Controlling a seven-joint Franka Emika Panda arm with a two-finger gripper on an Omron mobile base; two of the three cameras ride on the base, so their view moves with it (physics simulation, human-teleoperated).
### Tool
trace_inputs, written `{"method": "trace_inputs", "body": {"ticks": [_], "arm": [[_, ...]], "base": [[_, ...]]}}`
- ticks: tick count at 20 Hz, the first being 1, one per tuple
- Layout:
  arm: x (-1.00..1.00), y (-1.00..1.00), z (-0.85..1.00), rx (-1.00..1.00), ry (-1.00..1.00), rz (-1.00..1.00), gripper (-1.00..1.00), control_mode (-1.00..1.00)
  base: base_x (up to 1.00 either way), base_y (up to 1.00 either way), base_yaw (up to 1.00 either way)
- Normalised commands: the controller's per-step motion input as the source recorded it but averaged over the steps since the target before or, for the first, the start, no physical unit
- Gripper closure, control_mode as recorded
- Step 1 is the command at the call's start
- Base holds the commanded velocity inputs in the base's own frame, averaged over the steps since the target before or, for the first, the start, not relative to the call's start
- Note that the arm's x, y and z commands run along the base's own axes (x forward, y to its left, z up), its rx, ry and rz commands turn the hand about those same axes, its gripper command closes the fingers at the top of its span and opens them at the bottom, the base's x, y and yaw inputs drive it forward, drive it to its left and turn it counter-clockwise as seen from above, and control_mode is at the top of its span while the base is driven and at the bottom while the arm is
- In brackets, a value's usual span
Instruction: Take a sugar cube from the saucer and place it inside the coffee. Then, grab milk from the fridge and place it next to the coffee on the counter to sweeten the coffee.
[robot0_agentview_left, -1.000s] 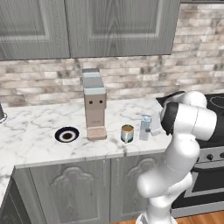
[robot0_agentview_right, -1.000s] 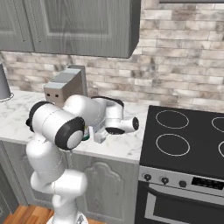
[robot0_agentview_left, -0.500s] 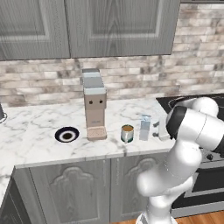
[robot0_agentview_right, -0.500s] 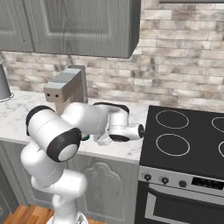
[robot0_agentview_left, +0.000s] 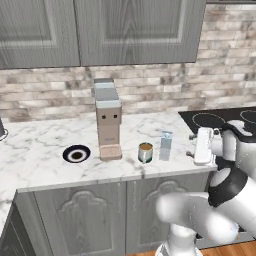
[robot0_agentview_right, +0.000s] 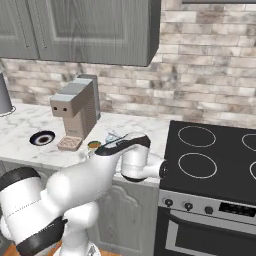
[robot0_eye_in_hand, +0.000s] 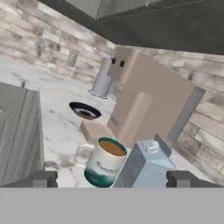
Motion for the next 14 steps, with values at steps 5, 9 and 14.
{"method": "trace_inputs", "body": {"ticks": [5,9,14], "arm": [[-0.79,0.40,0.99,-0.27,-0.71,-0.03,-1.00,-1.00],[-0.90,0.82,0.63,-0.48,-0.83,0.00,-1.00,-1.00],[-0.42,0.46,0.09,-0.26,-0.45,0.01,-1.00,-1.00]], "base": [[0.00,0.00,0.00],[0.00,0.00,0.00],[0.00,0.00,0.00]]}}
